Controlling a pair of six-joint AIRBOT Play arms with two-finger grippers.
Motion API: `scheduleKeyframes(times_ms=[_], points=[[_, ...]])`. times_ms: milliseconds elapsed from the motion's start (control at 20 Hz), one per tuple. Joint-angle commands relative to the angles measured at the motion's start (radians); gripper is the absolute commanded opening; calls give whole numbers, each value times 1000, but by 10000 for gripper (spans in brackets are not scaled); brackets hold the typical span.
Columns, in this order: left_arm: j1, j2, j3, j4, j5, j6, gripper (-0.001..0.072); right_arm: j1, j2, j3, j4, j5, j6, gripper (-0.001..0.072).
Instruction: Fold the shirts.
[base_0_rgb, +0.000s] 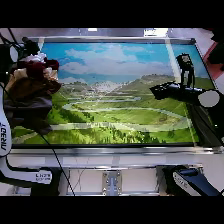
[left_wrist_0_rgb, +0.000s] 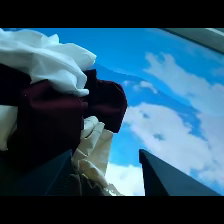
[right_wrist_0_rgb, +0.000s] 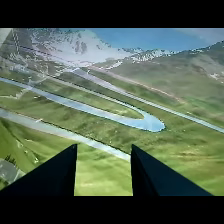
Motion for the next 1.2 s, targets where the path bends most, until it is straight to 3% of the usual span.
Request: scheduleKeyframes(times_ms=[0,150,300,400,500,700,950,1150], points=[[134,-76,1,-363,99,-2,523,1,1,-1,0,4,14,373],[145,-160,12,-394,173,72,523,1,1,-1,0,20,14,383],[145,-276,70,-442,148,135,523,1,1,-1,0,20,56,390],[143,-345,106,-450,150,189,526,1,1,-1,-1,26,83,481],[144,-391,137,-433,156,240,584,1,1,-1,0,43,90,482],[144,-412,174,-311,155,285,598,1,1,-1,-1,49,113,482],[139,-412,232,-114,50,358,598,1,1,-1,-3,49,113,481],[124,-414,232,65,-8,360,598,1,1,-1,-6,49,113,481]])
